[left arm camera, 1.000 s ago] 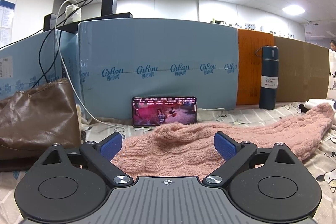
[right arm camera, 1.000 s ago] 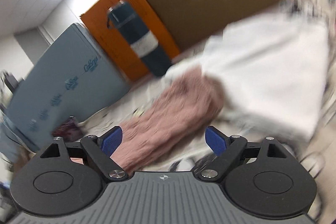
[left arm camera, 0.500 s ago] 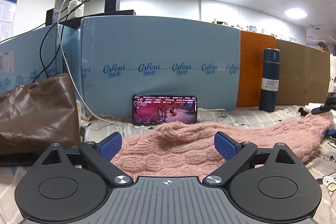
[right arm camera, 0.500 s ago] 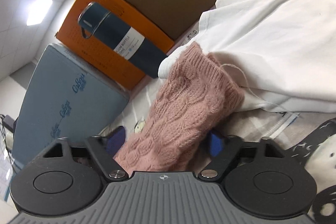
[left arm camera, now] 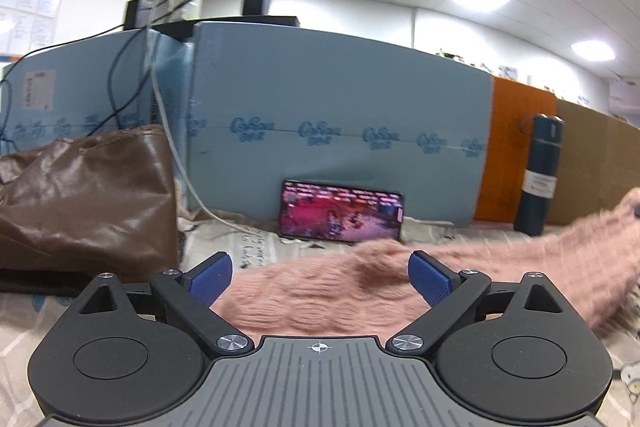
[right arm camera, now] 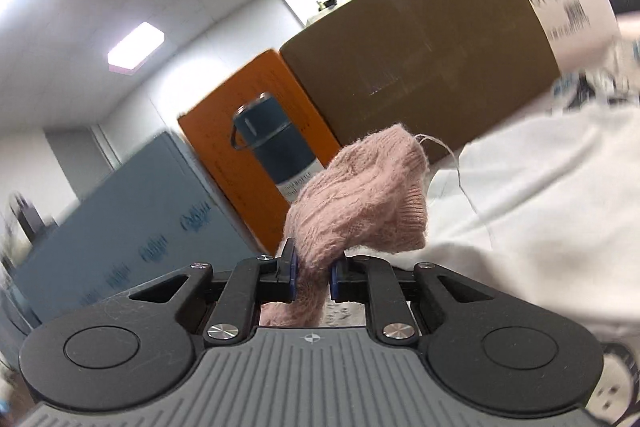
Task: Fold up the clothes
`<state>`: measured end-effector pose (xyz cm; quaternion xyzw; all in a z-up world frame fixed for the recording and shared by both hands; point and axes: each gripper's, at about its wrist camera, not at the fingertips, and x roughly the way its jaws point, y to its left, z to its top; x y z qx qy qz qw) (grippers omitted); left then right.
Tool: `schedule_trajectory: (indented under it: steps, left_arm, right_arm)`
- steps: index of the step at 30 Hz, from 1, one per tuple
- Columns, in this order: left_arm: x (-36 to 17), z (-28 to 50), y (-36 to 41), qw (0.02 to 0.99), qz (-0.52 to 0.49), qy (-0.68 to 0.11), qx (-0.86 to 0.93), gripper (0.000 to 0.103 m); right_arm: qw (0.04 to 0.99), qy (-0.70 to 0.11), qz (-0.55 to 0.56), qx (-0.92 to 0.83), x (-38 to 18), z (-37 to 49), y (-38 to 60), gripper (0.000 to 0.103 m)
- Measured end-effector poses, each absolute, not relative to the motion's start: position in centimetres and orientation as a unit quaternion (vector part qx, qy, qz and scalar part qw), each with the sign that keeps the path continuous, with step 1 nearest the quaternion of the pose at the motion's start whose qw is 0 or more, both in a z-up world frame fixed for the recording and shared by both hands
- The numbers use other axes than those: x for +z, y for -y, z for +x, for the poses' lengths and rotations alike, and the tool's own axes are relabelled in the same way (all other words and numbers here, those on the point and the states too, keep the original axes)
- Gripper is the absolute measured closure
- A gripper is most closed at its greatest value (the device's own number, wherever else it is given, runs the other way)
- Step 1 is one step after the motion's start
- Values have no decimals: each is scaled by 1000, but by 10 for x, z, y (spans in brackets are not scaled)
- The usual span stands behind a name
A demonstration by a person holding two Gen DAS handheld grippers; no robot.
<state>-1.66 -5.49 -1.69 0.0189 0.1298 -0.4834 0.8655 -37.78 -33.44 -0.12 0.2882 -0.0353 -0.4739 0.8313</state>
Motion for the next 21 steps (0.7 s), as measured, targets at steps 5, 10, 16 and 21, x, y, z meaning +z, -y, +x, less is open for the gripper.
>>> schedule_trajectory:
  steps: [5,10,16,21]
  left_arm:
    - [-16,-10,50,871,-6,-135,-472,6]
    - [-16,-7,49,868,-9,-139,-476,6]
    - [-17,-7,49,866,-10,-140,-480,6]
    - [-17,-6,49,864,-13,-141,-483,6]
  right_arm:
    - [861,-17,194,-469,3,-341,319,90]
    - [892,-52,152,-423,9,-306,300,89]
    - [917,-137,65,-369,-5,-261,268,89]
    - [916,-188,30,-352,-17,-230,255,84]
